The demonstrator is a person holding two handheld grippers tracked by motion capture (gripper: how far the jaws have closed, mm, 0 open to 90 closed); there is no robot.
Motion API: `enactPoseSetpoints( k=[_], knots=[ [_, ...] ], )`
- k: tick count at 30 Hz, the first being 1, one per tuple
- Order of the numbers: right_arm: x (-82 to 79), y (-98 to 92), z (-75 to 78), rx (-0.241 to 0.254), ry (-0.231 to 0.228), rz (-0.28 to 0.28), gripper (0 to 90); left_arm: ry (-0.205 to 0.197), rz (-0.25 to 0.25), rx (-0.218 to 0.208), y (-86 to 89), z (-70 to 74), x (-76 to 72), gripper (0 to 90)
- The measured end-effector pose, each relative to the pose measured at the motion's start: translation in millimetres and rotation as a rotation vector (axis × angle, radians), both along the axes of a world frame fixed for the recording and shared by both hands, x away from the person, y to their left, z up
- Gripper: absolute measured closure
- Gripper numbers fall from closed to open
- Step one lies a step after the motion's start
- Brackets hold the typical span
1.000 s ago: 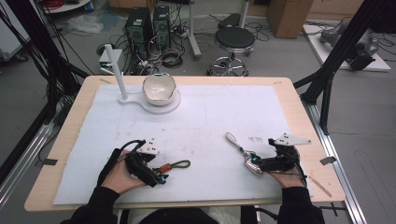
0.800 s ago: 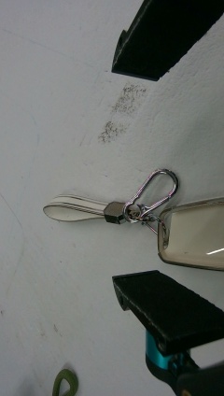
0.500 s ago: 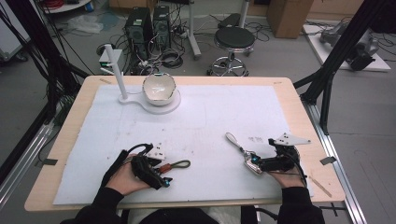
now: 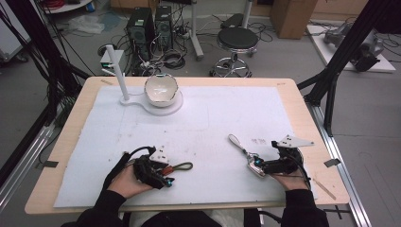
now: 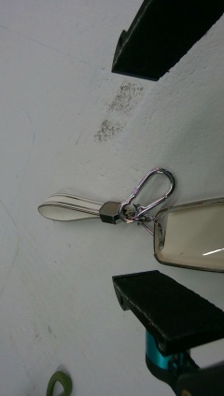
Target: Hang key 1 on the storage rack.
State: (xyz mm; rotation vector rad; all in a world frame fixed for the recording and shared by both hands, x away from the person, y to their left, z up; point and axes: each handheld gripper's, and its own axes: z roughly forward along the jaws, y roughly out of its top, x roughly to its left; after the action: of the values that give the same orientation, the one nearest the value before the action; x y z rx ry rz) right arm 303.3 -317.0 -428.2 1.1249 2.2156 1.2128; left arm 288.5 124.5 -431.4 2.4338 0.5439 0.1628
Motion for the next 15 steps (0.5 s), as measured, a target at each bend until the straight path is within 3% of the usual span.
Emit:
enactPoseSetpoints(
  k=[4,7,15],
  knots=[
    [-0.1,0.4,-0.1,0.0,0.0,0.004,0.8,-0.016,0.008,0.005,1.0,0.9,-0.8,52.7],
    [-0.4,0.1,0.0,0.0,-0.004,0.005,0.8,-0.016,0.005,-0.004,3.5,0.9,-0.1,67.6],
    [-1.4,0.8,0.3,-0.003,0.0,0.004,0.8,-0.005,0.004,-0.037,7.6,0.2,2.2,72.6]
  ],
)
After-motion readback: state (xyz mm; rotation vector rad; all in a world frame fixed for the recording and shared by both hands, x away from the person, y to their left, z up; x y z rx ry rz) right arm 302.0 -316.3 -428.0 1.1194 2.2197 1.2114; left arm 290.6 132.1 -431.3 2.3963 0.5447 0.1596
